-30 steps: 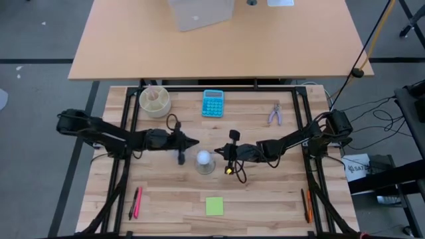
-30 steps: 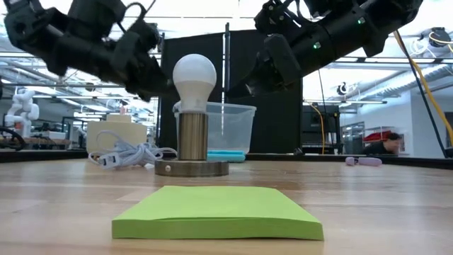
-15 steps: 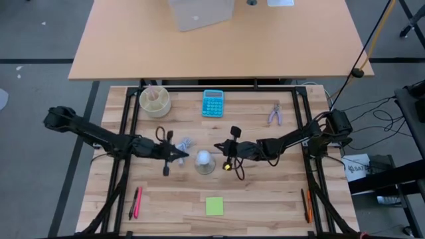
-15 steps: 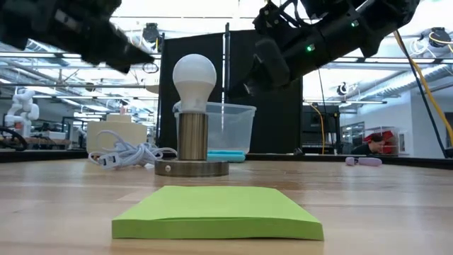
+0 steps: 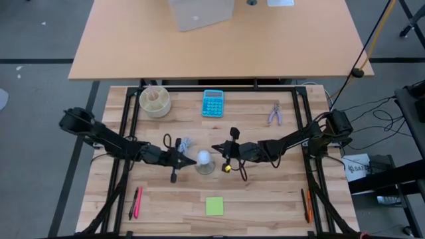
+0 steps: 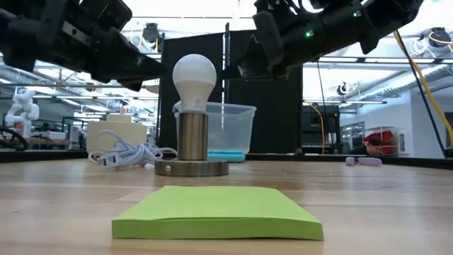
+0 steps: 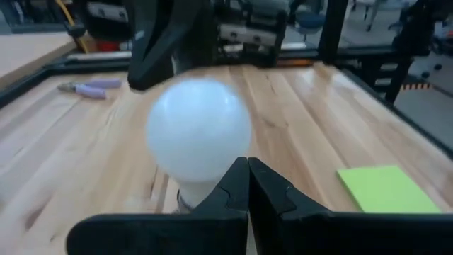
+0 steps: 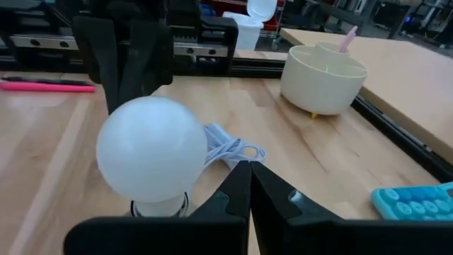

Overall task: Screw lightbulb
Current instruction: Insert the lightbulb into the lamp

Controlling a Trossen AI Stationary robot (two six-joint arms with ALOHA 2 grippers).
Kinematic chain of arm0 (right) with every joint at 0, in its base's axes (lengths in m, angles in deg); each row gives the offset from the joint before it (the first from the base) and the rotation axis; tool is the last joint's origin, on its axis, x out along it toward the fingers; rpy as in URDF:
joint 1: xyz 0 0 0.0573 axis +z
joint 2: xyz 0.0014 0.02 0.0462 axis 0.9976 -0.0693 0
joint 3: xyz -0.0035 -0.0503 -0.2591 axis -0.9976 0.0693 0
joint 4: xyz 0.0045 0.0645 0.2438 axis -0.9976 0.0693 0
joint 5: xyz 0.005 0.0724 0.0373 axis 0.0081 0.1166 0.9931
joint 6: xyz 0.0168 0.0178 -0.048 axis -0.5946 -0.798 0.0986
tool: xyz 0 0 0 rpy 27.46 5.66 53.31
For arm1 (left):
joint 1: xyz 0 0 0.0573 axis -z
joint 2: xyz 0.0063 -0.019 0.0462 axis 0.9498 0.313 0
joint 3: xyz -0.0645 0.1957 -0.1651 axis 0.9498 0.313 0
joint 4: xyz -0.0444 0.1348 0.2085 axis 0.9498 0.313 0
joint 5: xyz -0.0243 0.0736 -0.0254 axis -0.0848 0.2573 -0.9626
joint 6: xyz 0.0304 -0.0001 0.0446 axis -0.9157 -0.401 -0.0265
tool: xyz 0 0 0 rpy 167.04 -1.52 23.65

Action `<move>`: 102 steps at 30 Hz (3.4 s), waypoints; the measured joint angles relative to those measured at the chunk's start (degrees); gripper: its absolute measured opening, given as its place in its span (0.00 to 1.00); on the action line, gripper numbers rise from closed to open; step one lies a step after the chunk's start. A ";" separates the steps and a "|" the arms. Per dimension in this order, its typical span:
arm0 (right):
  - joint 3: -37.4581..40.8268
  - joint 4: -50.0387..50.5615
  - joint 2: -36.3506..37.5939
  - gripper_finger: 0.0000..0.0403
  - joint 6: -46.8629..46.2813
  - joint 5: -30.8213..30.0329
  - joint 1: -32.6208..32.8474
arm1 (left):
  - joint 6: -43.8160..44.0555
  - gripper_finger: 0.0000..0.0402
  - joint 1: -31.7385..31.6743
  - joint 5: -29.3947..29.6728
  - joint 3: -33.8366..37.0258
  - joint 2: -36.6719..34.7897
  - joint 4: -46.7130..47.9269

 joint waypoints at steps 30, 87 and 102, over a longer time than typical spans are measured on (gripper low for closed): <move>-4.82 2.13 -5.80 0.00 -1.98 -4.12 1.49 | 0.45 0.00 -1.20 0.95 0.00 1.03 -2.69; -4.94 2.58 -5.55 0.00 0.66 -3.88 1.61 | 1.12 0.00 -1.54 -1.25 -0.02 2.36 -1.99; -4.92 3.63 -5.42 0.00 3.18 -4.31 3.64 | 3.42 0.00 -3.99 1.16 0.02 2.86 0.46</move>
